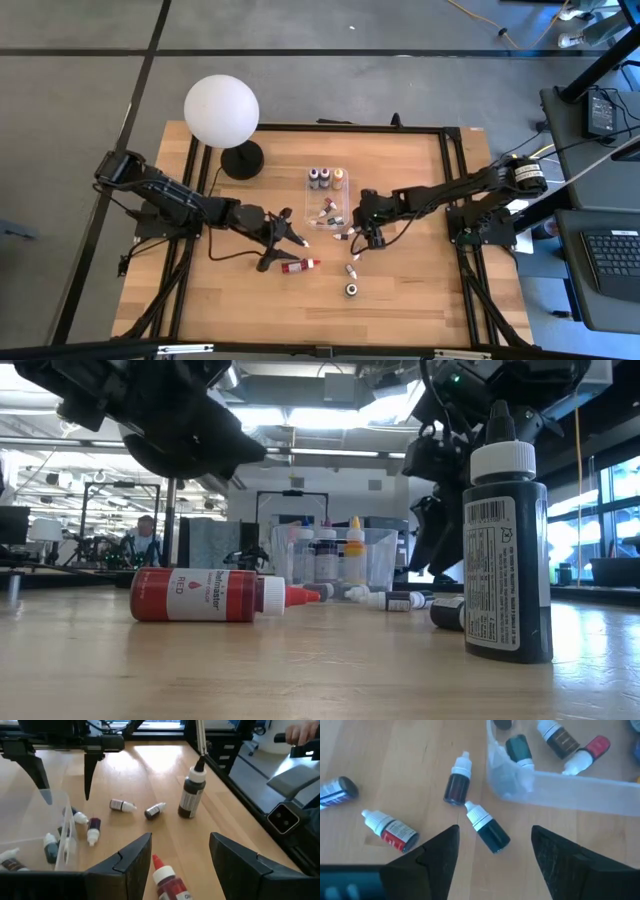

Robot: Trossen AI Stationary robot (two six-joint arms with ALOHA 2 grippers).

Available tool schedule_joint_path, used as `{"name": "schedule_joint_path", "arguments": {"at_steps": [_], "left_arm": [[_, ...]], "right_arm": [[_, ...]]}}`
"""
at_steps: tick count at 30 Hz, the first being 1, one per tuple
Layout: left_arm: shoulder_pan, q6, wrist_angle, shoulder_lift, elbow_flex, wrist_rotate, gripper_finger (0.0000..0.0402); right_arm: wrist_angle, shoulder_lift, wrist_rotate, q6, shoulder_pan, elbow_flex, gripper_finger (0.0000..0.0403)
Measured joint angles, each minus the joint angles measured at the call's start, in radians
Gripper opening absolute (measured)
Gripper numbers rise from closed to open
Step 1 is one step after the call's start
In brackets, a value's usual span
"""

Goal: Pick & Place food coloring
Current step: Put the small black food coloring bottle in the transparent bin

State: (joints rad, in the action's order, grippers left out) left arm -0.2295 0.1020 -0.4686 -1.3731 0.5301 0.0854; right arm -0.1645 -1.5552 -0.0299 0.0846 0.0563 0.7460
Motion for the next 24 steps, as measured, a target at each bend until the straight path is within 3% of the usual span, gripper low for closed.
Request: {"name": "schedule_joint_path", "arguments": {"at_steps": [13, 24], "left_arm": [[0.000, -0.003, 0.032, 0.000, 0.000, -0.016, 0.0192], [0.000, -0.022, 0.033, 0.000, 0.000, -0.017, 0.0194]], "right_arm": [[0.045, -0.114, 0.000, 0.079, -0.002, 0.000, 0.0231], [0.035, -0.117, 0.006, 0.078, -0.001, 0.001, 0.0139]]}}
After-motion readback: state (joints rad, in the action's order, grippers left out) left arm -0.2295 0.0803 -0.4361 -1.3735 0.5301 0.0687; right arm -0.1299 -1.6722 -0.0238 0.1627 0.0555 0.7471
